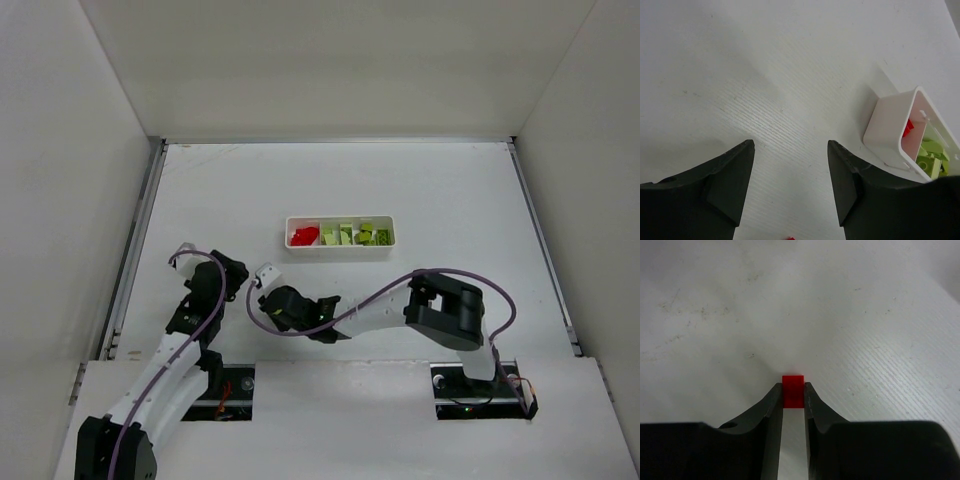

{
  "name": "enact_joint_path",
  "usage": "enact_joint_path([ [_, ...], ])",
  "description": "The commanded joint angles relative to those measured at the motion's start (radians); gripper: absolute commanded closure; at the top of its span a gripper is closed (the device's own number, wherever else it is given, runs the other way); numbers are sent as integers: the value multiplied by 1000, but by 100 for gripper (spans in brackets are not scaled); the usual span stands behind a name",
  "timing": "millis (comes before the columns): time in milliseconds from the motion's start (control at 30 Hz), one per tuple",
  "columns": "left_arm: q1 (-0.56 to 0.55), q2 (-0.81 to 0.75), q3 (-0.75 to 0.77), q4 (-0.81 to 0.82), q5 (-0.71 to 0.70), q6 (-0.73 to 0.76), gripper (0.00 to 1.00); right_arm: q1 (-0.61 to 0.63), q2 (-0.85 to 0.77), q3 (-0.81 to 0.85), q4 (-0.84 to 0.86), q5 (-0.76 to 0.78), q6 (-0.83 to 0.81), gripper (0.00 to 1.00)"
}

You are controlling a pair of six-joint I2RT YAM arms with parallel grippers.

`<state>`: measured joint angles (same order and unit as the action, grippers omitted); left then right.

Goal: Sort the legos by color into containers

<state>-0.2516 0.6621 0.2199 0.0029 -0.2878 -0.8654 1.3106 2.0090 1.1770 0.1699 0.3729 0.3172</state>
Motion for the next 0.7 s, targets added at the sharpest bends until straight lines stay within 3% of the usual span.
enact_joint_path([
  [0, -2, -18, -13, 28, 1, 12, 41, -10, -122, -8, 14, 27, -3, 79],
  [233, -39, -9, -8, 37, 21, 16, 28, -204, -259, -60, 28, 26, -15, 79],
  [433, -62, -35, -27, 48, 15, 19, 10, -334, -216, -22, 65, -8, 10, 78],
  [500, -67, -29, -30, 48, 15, 17, 0, -362, -185, 2, 74, -15, 23, 78],
  [667, -79, -7, -28, 48, 4, 29, 0, -397, -122, 65, 77, -41, 62, 71],
])
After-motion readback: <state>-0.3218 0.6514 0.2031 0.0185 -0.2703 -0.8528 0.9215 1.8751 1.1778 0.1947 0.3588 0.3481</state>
